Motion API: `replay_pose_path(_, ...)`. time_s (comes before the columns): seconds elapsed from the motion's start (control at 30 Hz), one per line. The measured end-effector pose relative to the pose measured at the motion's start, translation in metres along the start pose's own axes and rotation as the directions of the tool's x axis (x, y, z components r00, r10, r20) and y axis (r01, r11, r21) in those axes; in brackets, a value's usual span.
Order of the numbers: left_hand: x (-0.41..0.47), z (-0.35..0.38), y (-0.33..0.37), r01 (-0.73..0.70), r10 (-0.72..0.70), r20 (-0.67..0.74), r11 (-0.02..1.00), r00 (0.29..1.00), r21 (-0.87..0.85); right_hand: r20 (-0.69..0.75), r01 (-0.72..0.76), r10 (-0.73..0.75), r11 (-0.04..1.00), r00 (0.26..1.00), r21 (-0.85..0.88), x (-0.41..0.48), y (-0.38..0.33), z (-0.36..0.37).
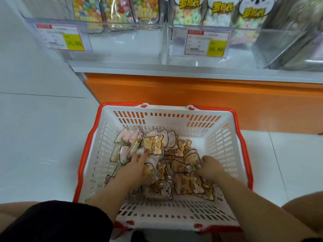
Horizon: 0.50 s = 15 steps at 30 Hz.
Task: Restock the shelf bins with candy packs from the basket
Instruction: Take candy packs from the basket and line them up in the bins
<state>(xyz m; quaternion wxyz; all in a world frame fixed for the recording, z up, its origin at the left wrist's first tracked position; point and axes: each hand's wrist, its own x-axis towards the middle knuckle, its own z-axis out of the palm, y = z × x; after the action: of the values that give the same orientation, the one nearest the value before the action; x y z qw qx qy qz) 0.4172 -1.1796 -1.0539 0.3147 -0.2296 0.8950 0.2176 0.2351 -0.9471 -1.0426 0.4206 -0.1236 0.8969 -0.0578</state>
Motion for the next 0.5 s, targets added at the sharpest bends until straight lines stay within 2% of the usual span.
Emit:
replay_pose_path(0.13, -0.011, -0.03, 0.014, 0.01, -0.019, 0.067, 0.991, 0.998, 0.135, -0.068, 0.117, -0.121, 0.991, 0.99, -0.056, -0.033, -0.008, -0.053)
replay_pose_path(0.23, -0.03, -0.076, 0.033, -0.032, 0.029, 0.033, 0.996, 0.999, 0.08, -0.123, 0.245, -0.27, 0.951, 0.955, -0.188, -0.063, -0.026, -0.094)
replay_pose_path(0.3, -0.049, -0.116, 0.045, -0.091, 0.09, -0.094, 0.996, 0.991, -0.005, -0.186, 0.332, -0.38, 0.911, 0.906, -0.246, -0.084, -0.042, -0.12)
replay_pose_path(0.37, -0.075, -0.159, 0.053, -0.16, 0.14, -0.264, 0.986, 0.954, -0.055, -0.24, 0.415, -0.475, 0.872, 0.847, -0.26, -0.107, -0.057, -0.148)
replay_pose_path(0.5, -0.134, -0.223, 0.059, -0.374, 0.298, -0.501, 0.926, 0.812, -0.056, -0.238, 0.575, -0.647, 0.758, 0.725, -0.308, -0.156, -0.09, -0.193)
